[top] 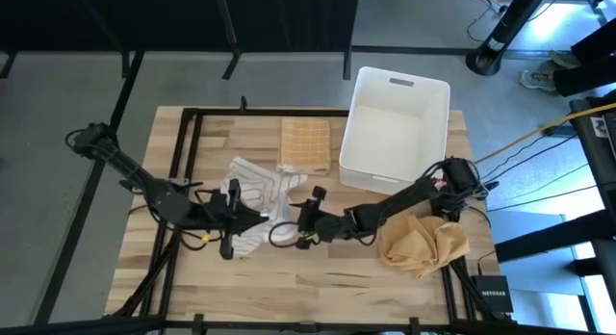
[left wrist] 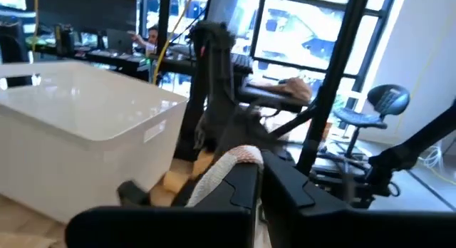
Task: Fold towel
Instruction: Fold the white towel
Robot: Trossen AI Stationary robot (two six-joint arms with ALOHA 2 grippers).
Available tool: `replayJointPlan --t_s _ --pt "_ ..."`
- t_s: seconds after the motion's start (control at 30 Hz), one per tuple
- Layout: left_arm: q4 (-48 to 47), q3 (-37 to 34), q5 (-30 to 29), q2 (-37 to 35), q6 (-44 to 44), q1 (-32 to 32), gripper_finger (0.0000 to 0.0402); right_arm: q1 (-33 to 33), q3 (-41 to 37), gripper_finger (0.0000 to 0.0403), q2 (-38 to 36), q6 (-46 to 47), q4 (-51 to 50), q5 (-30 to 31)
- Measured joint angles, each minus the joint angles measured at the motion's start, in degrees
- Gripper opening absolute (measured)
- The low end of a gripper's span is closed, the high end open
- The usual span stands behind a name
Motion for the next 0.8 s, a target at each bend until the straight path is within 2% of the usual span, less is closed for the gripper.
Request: replayJointPlan --t_s 0.1,0.17,0.3,0.4,0.5,0.57,0.67,0.8 --pt "0.0 0.0 0.0 -0.1 0.6 -1.1 0.0007 0.9 0.3 0.0044 0.1 -4.4 0.4 0.1" --pt "0.4 0.0 0.0 -0.2 1.6 -1.9 0.0004 2.4 1.5 0.0013 -1.5 -8.5 -1.9 2.4" --pt "0.8 1.0 0.0 -1.3 5.7 -4.9 0.0002 7.0 7.3 0.0017 -7.0 -17.2 -9.6 14.2" --pt "0.8 1.3 -1.8 -2.0 9.0 -7.4 0.0004 10.2 14.2 0.0005 -10.6 -26.6 -17.9 19.0" --pt "0.6 1.3 -7.4 -2.5 11.8 -9.3 0.0004 12.6 23.8 0.0009 -12.7 -31.0 -26.8 22.3" --pt "0.7 1.3 -11.7 -2.5 13.5 -10.2 0.0005 13.5 31.0 0.0008 -13.4 -30.7 -33.8 22.1" --pt "-0.2 1.3 -18.1 -2.5 15.5 -10.7 0.0005 13.7 40.5 0.0004 -13.4 -25.6 -44.9 18.2" --pt "-4.8 1.3 -29.8 -2.4 16.4 -10.7 0.0005 12.4 47.7 0.0004 -13.4 -12.0 -61.0 12.5"
